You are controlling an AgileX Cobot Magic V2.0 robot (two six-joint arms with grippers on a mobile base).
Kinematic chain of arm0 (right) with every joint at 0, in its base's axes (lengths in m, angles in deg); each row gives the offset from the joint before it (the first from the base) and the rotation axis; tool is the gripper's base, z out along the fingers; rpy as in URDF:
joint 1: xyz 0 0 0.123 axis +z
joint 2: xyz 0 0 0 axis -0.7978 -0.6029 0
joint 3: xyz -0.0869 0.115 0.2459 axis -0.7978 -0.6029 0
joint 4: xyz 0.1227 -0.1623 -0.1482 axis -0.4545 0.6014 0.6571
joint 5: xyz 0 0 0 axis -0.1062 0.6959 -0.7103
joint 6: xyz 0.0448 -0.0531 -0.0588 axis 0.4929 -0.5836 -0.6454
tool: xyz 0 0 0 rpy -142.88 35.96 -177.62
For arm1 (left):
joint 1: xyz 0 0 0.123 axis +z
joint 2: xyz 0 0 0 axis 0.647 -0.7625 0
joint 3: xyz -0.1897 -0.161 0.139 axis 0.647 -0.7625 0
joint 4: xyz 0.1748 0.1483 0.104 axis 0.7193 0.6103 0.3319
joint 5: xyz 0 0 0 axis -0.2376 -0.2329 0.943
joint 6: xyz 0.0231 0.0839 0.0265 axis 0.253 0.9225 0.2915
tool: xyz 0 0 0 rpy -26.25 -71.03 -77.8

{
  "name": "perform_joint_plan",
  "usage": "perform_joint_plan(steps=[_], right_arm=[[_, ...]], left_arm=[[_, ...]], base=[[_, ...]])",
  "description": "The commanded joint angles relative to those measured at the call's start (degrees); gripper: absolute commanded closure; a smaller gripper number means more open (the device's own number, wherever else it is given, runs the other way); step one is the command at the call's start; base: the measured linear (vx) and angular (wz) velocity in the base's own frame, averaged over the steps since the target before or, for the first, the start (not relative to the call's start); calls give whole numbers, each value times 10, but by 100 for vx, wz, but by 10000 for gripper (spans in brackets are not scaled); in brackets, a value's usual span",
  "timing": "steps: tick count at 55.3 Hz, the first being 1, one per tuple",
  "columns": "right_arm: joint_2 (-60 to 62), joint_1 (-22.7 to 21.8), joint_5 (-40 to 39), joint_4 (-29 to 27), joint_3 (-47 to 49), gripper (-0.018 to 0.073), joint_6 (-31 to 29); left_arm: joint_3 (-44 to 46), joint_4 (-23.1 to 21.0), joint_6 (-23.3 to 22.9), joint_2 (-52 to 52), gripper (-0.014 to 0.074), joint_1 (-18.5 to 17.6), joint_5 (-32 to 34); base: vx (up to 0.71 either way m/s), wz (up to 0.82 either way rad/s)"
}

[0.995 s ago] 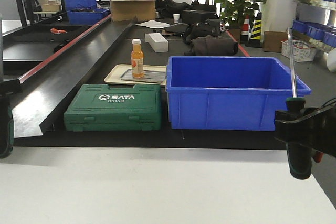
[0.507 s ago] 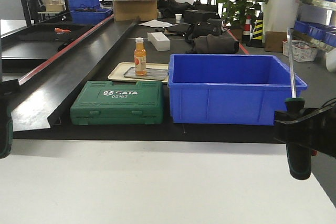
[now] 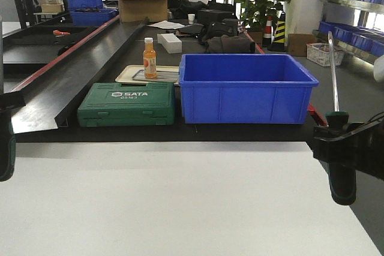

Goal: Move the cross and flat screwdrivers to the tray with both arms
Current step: 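Drive the base to the roller shelf holding both screwdrivers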

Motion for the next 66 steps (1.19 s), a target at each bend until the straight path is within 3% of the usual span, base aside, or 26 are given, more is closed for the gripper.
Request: perform_joint_plan(steps=[1,27,66], right_arm=[[12,-1,-54,10,18,567,-6],[12,-1,-54,10,18,567,-6],[12,-1,-52,10,18,567,-6]], left_arm=[[23,-27,0,11,594,-3,27],[23,-27,0,11,594,-3,24],[23,-27,0,11,594,-3,24]], base=[[-30,-6],[-30,-20],[-18,-52]])
